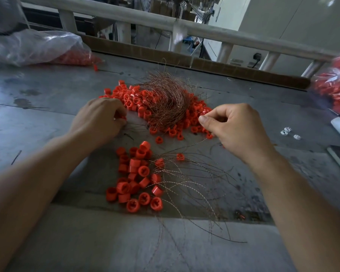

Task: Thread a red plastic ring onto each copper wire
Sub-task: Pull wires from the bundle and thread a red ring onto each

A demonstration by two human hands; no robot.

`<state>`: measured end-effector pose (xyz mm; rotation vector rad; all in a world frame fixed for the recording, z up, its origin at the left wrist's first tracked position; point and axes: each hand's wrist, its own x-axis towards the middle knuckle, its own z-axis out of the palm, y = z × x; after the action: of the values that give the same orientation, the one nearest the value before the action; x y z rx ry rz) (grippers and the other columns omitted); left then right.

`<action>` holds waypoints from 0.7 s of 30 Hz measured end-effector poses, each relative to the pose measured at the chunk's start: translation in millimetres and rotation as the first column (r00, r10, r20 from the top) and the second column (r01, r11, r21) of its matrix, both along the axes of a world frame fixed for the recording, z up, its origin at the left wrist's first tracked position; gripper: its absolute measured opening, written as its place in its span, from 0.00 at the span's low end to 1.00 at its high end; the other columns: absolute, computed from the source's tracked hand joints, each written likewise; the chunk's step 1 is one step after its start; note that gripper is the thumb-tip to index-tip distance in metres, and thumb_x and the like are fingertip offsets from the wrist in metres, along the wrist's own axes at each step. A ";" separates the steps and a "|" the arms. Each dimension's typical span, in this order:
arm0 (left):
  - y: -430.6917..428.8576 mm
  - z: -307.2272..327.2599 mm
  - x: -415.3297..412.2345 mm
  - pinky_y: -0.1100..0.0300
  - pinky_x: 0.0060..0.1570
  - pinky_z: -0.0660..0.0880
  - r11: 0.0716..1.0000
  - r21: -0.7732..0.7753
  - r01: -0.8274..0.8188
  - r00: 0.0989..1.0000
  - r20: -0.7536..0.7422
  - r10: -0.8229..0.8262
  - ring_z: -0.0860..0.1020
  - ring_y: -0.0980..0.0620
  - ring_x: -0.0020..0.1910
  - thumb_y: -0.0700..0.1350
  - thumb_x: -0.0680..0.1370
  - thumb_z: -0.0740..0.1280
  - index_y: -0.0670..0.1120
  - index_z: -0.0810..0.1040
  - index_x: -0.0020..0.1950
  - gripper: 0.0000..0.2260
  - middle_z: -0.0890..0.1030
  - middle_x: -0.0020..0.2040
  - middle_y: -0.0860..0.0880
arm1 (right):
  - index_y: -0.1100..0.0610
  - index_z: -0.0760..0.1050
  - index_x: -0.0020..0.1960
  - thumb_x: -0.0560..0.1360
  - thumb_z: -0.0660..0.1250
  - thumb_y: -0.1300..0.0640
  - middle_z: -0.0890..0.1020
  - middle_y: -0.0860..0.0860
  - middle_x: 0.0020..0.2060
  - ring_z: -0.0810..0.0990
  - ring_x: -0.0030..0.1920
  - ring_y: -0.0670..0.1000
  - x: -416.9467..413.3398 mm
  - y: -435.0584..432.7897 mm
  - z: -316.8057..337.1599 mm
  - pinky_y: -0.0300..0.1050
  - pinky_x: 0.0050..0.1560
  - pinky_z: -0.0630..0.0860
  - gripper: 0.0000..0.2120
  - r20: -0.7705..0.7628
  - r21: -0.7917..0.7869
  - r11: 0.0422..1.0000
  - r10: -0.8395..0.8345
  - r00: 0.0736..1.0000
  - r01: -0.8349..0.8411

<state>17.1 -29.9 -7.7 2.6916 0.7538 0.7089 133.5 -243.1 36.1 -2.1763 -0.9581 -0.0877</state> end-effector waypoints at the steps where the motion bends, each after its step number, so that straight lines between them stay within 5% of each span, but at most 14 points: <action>1: -0.5 2.3 -0.7 0.52 0.51 0.70 1.000 -0.018 -0.009 1.000 0.023 0.010 0.75 0.42 0.52 0.39 0.74 0.67 0.43 0.79 0.53 0.09 0.80 0.52 0.41 | 0.49 0.77 0.34 0.72 0.70 0.53 0.76 0.41 0.27 0.74 0.29 0.38 -0.2 -0.2 0.1 0.29 0.32 0.69 0.08 0.003 -0.006 1.000 -0.002 1.000 0.002; 4: -7.8 14.4 -9.1 0.61 0.44 0.71 0.991 -0.130 0.022 0.980 0.199 0.004 0.76 0.53 0.43 0.41 0.74 0.68 0.48 0.80 0.49 0.05 0.81 0.46 0.47 | 0.51 0.79 0.36 0.72 0.69 0.53 0.78 0.42 0.29 0.76 0.32 0.42 -0.8 0.3 -0.7 0.37 0.36 0.73 0.07 0.017 -0.027 1.000 -0.009 1.000 0.010; 7: -32.2 33.8 -24.0 0.77 0.33 0.70 0.896 -0.292 0.334 0.897 0.390 -0.208 0.76 0.65 0.33 0.50 0.69 0.71 0.59 0.78 0.39 0.04 0.81 0.36 0.58 | 0.52 0.80 0.38 0.72 0.69 0.52 0.79 0.42 0.31 0.78 0.35 0.43 -1.0 2.5 -3.4 0.40 0.39 0.74 0.06 0.055 -0.057 0.998 -0.011 0.998 0.014; 11: -59.2 34.3 -27.4 0.73 0.40 0.72 0.821 -0.181 0.541 0.834 0.245 -0.495 0.76 0.63 0.39 0.53 0.69 0.69 0.61 0.75 0.40 0.04 0.78 0.37 0.59 | 0.54 0.80 0.45 0.73 0.68 0.55 0.77 0.45 0.39 0.76 0.40 0.45 -2.3 11.7 -11.1 0.40 0.45 0.73 0.04 0.126 -0.073 0.996 0.055 0.991 -0.046; 16: -61.1 21.2 -18.4 0.78 0.42 0.67 0.851 -0.104 0.515 0.856 0.108 -0.505 0.73 0.72 0.41 0.44 0.69 0.71 0.53 0.79 0.41 0.05 0.74 0.39 0.63 | 0.57 0.76 0.56 0.74 0.66 0.59 0.76 0.48 0.47 0.75 0.50 0.49 -2.4 28.3 -20.5 0.38 0.52 0.70 0.11 0.202 -0.106 0.988 0.129 0.971 -0.109; 21: -60.6 22.0 -18.3 0.81 0.41 0.64 0.847 -0.112 0.520 0.854 0.102 -0.511 0.72 0.75 0.40 0.43 0.69 0.72 0.49 0.82 0.42 0.04 0.73 0.37 0.64 | 0.53 0.65 0.69 0.75 0.64 0.60 0.70 0.51 0.66 0.68 0.64 0.49 1.8 40.5 -26.2 0.35 0.60 0.59 0.23 0.197 -0.189 0.966 0.214 0.957 -0.177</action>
<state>-1.2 -90.4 14.3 2.5493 0.0340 0.5787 135.3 -202.6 10.0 -2.2449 -1.3451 -0.1543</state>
